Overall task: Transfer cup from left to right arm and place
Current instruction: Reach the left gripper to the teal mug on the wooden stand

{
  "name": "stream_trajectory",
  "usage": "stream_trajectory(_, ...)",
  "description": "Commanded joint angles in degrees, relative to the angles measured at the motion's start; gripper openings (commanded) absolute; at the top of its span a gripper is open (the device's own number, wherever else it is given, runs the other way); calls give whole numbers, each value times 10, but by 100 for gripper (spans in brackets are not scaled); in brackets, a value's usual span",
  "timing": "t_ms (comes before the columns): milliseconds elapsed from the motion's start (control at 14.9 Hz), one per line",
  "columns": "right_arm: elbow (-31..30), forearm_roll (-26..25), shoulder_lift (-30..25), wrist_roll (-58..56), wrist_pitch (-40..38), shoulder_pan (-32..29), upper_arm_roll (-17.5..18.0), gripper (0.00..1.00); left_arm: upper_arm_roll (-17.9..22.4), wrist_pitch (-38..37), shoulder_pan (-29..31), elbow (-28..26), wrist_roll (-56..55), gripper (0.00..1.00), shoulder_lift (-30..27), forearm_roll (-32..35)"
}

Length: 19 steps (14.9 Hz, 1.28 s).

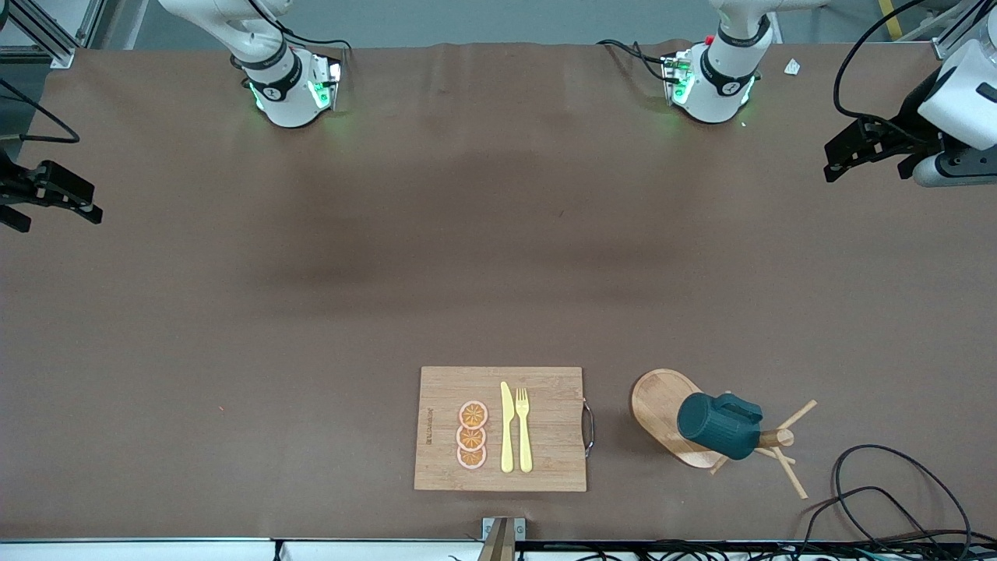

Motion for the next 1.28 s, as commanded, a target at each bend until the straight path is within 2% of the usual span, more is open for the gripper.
stream_trajectory(0,10,4,2,4,-9,0,-1,100,1,-7,1,2,9,100,-3,-9)
stream_trajectory(134,10,4,2,4,-9,0,-1,100,1,-7,3,10,3,100,6,-10)
stream_trajectory(336,9,4,2,3,-9,0,0,100,0,-5,-3,55,-5,100,54,-10)
stream_trajectory(537,10,4,2,3,-9,0,0,100,0,38,-5,57,-44,100,71,-34)
stream_trajectory(873,9,5,2,-13,-9,-2,-1,100,-3,90,-10,60,-238,100,98,-46)
stream_trajectory(1007,8,5,2,-15,-9,-3,-1,100,-2,117,-9,60,-312,100,114,-80)
stream_trajectory(1208,8,5,2,-15,-9,-4,-1,100,-2,198,-6,50,-377,100,140,-121)
